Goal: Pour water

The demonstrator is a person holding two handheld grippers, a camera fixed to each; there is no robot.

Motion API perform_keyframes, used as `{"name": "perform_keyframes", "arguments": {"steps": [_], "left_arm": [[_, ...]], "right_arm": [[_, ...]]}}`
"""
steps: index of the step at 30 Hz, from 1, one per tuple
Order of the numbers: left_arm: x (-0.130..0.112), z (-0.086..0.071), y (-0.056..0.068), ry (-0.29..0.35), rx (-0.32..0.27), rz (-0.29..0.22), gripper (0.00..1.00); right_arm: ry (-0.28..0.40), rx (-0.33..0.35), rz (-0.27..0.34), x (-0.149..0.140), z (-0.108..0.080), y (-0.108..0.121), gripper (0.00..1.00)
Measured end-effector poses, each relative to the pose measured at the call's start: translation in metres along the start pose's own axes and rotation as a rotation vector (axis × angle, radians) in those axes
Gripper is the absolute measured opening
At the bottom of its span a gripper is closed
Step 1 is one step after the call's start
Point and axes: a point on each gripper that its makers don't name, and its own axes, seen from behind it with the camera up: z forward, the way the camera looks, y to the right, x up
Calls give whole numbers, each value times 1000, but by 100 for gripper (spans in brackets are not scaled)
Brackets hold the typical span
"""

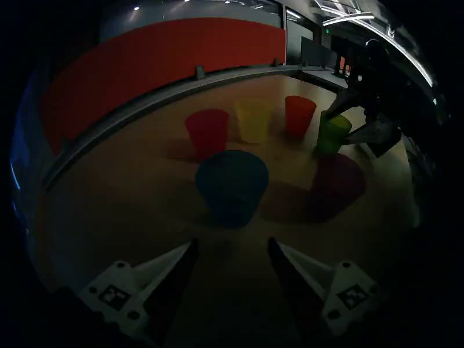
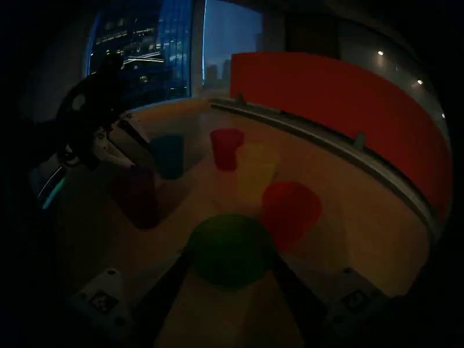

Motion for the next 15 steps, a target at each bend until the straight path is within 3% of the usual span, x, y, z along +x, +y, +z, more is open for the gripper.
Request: {"name": "perform_keyframes", "arguments": {"steps": [8, 15], "left_arm": [[1, -9, -1, 15, 18, -14, 87], [0, -23, -1, 46, 47, -36, 87]], "right_arm": [[6, -21, 24, -4, -12, -1, 100], [24, -72, 57, -15, -37, 2, 100]]}}
